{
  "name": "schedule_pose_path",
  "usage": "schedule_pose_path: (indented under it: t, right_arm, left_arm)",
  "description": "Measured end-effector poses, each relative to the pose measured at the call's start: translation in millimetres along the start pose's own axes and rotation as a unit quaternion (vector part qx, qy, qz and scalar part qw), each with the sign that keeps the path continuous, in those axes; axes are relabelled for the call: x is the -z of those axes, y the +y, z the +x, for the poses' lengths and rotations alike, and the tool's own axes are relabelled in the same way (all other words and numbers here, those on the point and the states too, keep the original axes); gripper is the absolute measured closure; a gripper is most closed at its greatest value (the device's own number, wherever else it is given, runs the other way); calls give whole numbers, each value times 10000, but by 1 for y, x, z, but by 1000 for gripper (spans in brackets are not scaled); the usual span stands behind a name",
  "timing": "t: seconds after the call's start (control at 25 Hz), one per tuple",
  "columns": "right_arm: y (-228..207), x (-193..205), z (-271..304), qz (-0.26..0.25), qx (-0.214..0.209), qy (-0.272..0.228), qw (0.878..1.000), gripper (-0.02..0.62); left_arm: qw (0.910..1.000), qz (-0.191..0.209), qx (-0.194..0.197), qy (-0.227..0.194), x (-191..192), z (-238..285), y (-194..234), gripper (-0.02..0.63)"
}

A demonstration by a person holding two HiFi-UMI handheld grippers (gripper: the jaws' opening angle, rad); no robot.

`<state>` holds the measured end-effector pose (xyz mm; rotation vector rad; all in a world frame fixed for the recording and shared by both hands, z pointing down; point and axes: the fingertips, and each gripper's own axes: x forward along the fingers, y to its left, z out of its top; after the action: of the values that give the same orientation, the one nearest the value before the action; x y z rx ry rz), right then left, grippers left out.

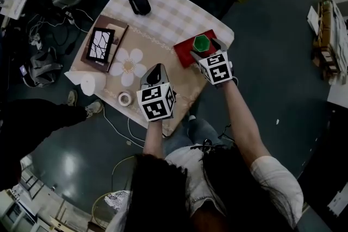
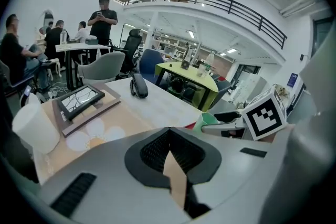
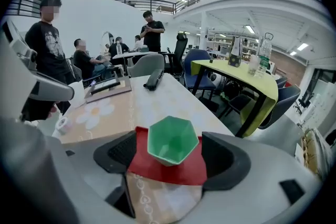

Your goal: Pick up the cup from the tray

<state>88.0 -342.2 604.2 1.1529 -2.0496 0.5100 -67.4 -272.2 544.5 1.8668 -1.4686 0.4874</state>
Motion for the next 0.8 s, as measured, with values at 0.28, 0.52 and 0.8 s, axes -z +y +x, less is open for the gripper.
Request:
schedule_pose_path:
  t: [0.28, 0.52, 0.8]
  right_arm:
    - [-6, 5, 24, -56, -29, 341, 9994, 225]
    - [-5, 8, 31, -123, -40, 593, 9982, 267]
    - [11, -10, 16, -184, -128, 347, 9991, 270]
  left_arm:
    - [9999, -24, 79, 152, 0, 17, 4, 601]
    - [9996, -36, 78, 265, 6, 22, 9, 601]
    - [9996, -4, -57, 277, 10, 14, 17, 601]
